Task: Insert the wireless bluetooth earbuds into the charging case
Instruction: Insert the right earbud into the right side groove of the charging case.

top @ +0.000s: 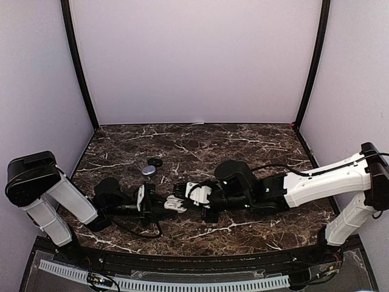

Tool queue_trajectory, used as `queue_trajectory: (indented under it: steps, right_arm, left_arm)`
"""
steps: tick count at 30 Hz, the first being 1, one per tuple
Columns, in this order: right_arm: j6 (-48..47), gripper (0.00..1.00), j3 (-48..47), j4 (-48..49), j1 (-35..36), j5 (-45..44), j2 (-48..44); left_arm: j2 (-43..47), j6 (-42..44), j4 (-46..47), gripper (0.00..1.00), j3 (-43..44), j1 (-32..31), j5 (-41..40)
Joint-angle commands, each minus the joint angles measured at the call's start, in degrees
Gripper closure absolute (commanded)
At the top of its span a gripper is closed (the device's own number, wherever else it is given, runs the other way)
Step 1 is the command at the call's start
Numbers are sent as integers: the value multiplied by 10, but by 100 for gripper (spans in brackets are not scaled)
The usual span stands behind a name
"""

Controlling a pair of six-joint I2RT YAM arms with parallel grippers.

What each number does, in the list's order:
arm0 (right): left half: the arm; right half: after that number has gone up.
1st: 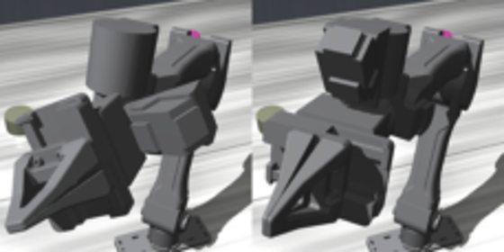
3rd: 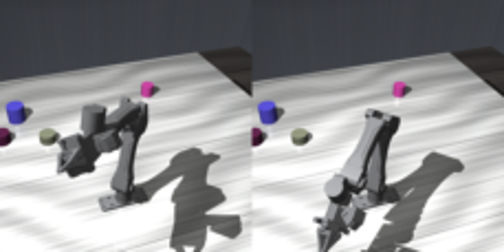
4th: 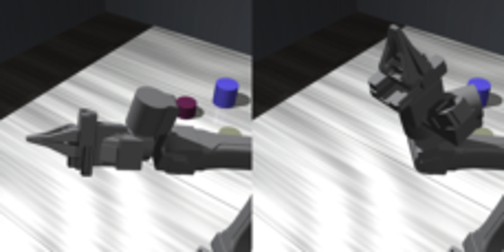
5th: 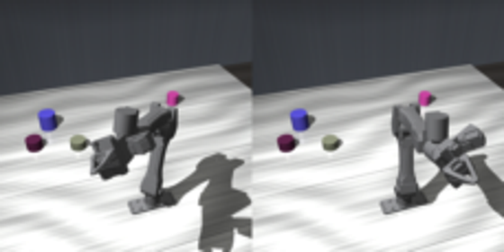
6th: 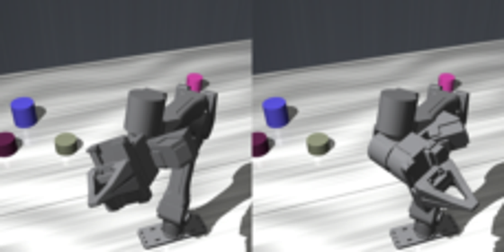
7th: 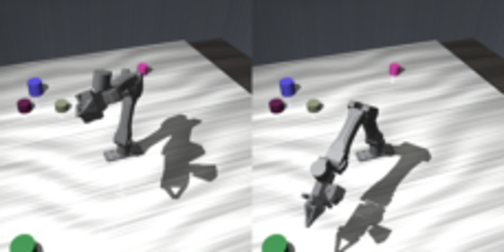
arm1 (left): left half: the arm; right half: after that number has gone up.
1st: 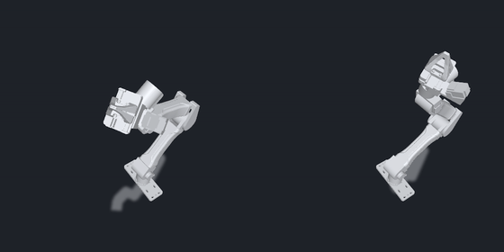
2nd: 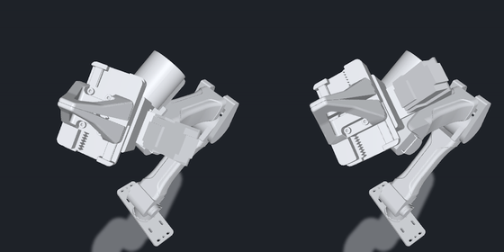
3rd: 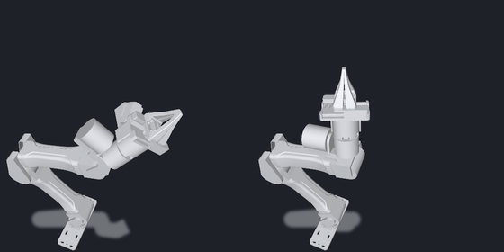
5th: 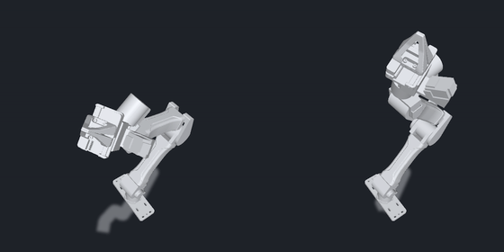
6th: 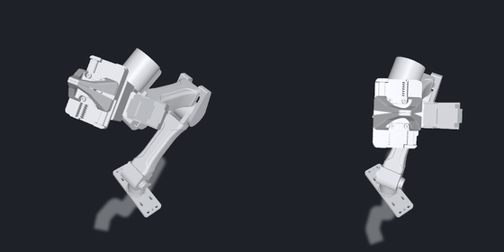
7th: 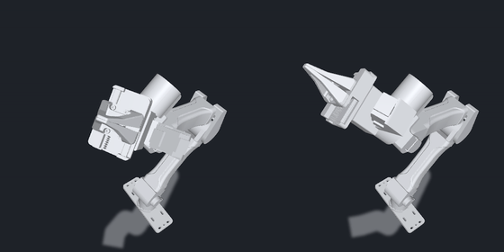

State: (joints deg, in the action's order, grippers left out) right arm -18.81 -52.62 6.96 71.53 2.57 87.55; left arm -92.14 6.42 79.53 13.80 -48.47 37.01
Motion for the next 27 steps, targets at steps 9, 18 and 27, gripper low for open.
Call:
queue_trajectory:
  steps: [9,18,27]
  right_arm:
    - [-24,100,-15,-25,5,-3,5]
    - [-30,100,-16,-32,5,-4,12]
    - [-33,100,-25,-35,5,-2,24]
  left_arm:
    - [18,4,-2,85,6,1,5]
    - [20,6,1,86,3,2,4]
    - [17,4,4,86,4,1,6]
